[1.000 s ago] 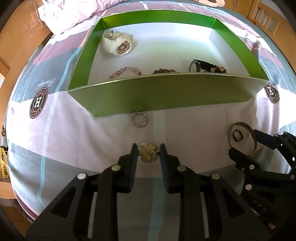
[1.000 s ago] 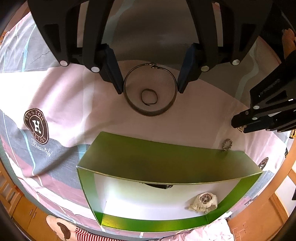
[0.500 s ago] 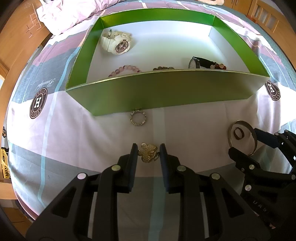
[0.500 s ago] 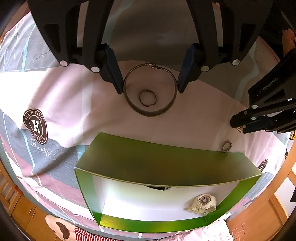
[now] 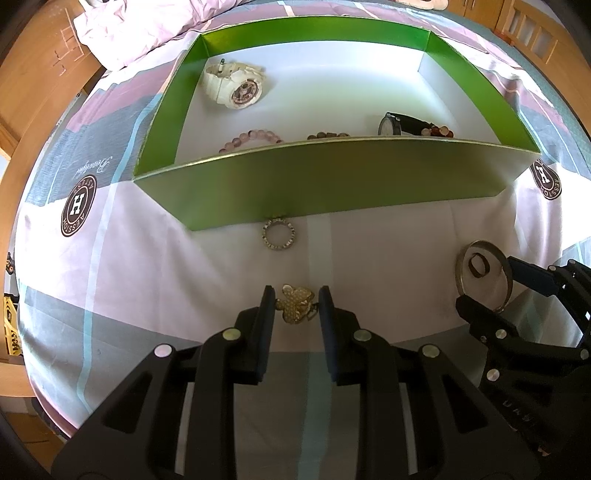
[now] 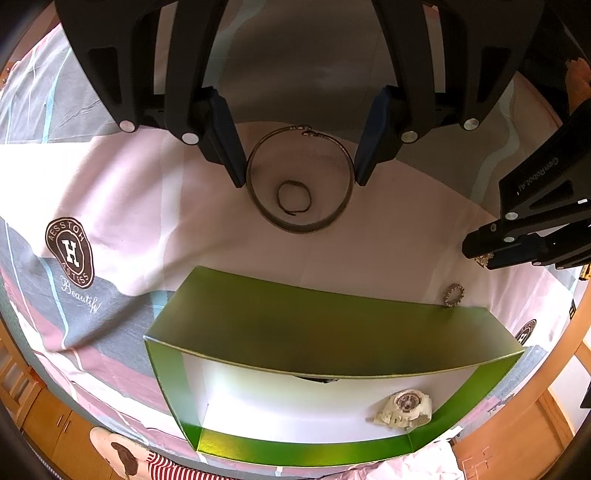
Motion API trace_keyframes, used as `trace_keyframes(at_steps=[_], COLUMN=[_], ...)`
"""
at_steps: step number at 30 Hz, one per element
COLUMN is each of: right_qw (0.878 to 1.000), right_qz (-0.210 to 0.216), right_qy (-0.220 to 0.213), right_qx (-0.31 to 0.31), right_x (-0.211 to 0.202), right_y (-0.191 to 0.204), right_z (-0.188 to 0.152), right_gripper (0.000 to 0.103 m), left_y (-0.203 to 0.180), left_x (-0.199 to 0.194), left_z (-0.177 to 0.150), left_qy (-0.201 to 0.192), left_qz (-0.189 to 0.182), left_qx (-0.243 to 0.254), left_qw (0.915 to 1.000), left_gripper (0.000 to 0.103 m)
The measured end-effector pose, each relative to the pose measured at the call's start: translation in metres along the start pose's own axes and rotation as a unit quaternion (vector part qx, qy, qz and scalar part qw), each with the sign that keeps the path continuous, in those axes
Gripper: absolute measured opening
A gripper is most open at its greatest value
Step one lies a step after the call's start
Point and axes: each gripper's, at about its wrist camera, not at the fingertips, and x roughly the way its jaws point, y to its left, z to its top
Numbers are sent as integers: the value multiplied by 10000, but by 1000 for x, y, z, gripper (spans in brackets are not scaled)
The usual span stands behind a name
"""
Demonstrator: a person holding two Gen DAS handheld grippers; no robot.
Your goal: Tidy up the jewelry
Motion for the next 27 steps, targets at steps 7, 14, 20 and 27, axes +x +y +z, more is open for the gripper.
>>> trace_keyframes(at_steps=[7, 14, 20, 27], right_qw=[10000, 10000, 9998, 9947], right_qz=[0, 2, -8, 269], right_qy=[-10, -28, -181, -994], right_qx=[-5, 6, 35, 3], right_x=[0, 0, -10, -59], right_y=[0, 1, 1, 3], right_z=[0, 0, 1, 14], right_gripper=[60, 60, 60, 60], left_y=[0, 0, 3, 14], left_x=[0, 0, -10, -57], left_z=[0, 0, 1, 10], left_qy=[-6, -17, -173, -1029], left_qz=[6, 14, 87, 98], left_qx=[-20, -27, -103, -152], left_qw=[10000, 10000, 9998, 9945], left_gripper=[24, 24, 24, 24])
